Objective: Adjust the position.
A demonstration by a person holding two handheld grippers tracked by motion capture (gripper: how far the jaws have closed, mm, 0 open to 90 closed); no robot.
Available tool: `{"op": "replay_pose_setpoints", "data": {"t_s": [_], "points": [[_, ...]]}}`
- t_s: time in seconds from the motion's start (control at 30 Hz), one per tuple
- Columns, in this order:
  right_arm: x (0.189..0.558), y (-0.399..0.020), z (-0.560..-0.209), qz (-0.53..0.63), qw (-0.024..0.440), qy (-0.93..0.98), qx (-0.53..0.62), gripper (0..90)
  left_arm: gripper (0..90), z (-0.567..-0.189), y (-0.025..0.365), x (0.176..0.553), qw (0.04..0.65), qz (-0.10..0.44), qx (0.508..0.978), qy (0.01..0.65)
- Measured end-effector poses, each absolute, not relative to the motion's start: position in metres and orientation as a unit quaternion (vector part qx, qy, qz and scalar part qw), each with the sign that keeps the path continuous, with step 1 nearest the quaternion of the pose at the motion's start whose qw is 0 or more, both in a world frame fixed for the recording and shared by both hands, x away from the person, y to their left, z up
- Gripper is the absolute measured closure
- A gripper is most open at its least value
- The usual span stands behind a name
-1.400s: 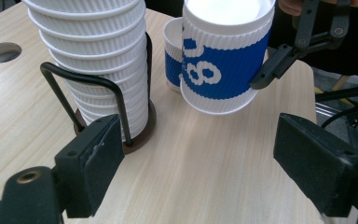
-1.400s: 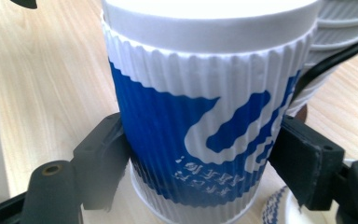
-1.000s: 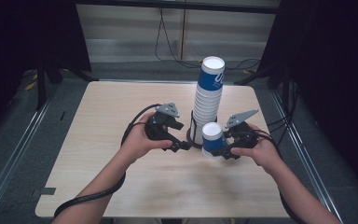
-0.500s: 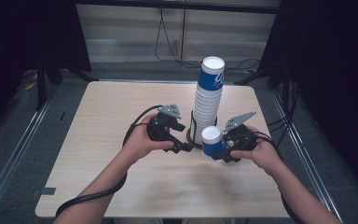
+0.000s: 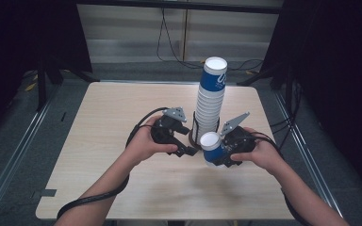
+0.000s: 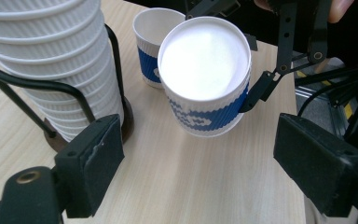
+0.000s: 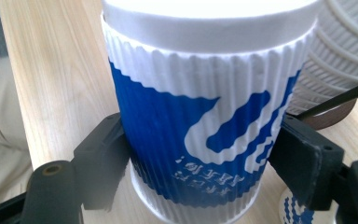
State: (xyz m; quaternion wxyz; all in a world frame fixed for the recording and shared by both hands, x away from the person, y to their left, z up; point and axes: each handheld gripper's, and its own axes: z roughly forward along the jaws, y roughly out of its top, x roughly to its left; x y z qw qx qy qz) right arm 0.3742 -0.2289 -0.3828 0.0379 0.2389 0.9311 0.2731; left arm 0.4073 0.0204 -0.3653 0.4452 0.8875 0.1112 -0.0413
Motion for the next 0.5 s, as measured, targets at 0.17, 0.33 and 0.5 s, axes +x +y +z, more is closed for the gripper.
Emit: {"op": "replay_pose_setpoints", "data": {"t_s": [0.17,0.33,0.5], "points": [[0.375,-0.224,-0.381,0.262,0.032,0.938,0.227,23.4,15.9,-0.367,0.016,0.408,0.446,-0.049,0.887,0.105],[0.375,-0.219,-0.380,0.248,0.027,0.943,0.220,23.3,15.9,-0.368,0.014,0.408,0.439,-0.054,0.892,0.099],[0.377,-0.214,-0.380,0.236,0.024,0.949,0.209,23.4,15.9,-0.369,0.012,0.407,0.429,-0.057,0.897,0.090]]}}
